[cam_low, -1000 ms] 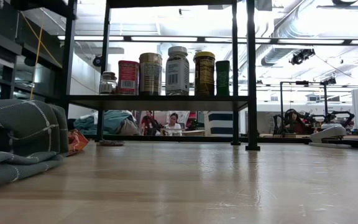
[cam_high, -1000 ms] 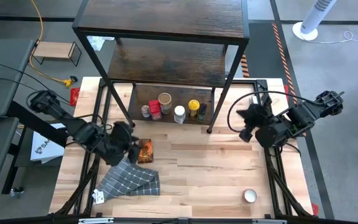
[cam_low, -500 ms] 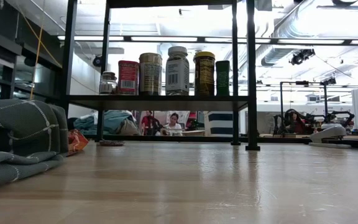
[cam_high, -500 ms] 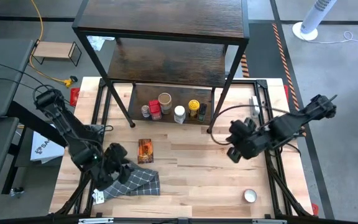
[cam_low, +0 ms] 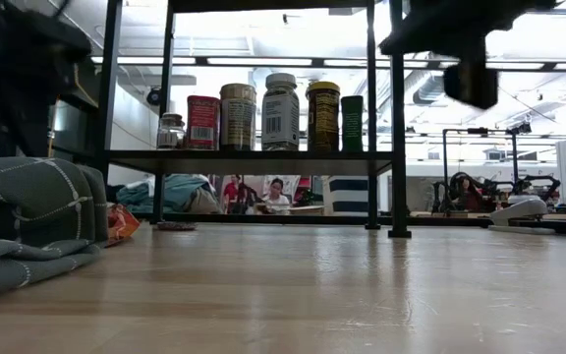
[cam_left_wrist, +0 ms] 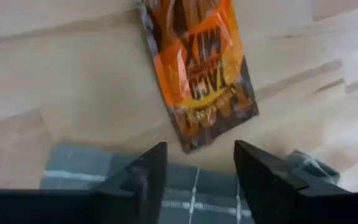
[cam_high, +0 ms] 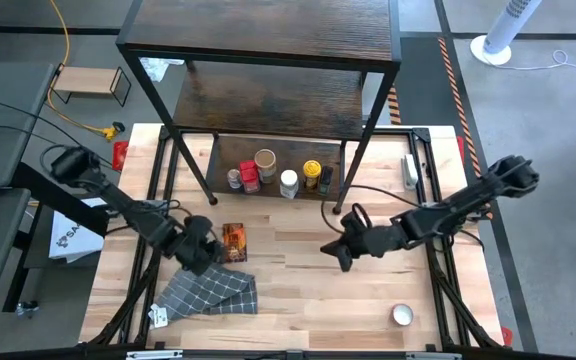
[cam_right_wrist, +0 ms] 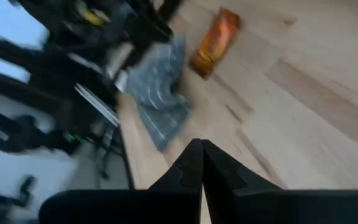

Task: Shelf spices
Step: Put the orange seasoning pack on the shelf

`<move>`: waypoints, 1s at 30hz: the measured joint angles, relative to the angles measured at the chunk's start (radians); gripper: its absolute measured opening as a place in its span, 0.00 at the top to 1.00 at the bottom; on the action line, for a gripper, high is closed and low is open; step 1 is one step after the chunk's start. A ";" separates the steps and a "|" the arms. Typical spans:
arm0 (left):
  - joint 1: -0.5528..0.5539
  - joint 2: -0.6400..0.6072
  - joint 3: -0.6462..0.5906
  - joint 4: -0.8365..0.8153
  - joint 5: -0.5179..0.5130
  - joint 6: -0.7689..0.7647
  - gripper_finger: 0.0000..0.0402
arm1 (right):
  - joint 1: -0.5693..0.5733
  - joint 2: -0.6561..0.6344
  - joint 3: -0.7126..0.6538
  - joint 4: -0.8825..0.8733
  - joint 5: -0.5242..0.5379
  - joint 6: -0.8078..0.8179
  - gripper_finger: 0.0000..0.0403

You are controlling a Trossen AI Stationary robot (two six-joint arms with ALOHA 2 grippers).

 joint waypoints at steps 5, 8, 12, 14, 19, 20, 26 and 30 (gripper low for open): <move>0.099 0.002 -0.003 -0.054 -0.007 0.053 0.83 | -0.025 0.014 -0.029 0.069 -0.001 0.000 1.00; 0.165 0.016 -0.007 -0.083 -0.015 0.113 0.97 | -0.029 0.014 -0.029 0.046 0.014 -0.011 1.00; 0.230 0.066 -0.017 -0.038 0.038 0.190 0.99 | -0.043 0.014 -0.029 -0.035 0.065 0.037 1.00; 0.242 0.109 -0.021 -0.014 0.070 0.218 1.00 | -0.047 0.014 -0.029 -0.073 0.094 0.069 1.00; 0.234 0.202 -0.022 0.011 0.178 0.228 1.00 | -0.048 0.014 -0.029 -0.119 0.112 0.115 1.00; 0.225 0.214 -0.022 0.013 0.189 0.227 1.00 | -0.047 0.014 -0.029 -0.129 0.112 0.119 1.00; 0.211 0.261 -0.019 0.055 0.172 0.211 1.00 | -0.020 0.015 -0.029 -0.172 0.110 0.156 1.00; 0.242 0.310 0.009 0.083 0.160 0.178 1.00 | 0.009 0.015 -0.029 -0.182 0.108 0.164 1.00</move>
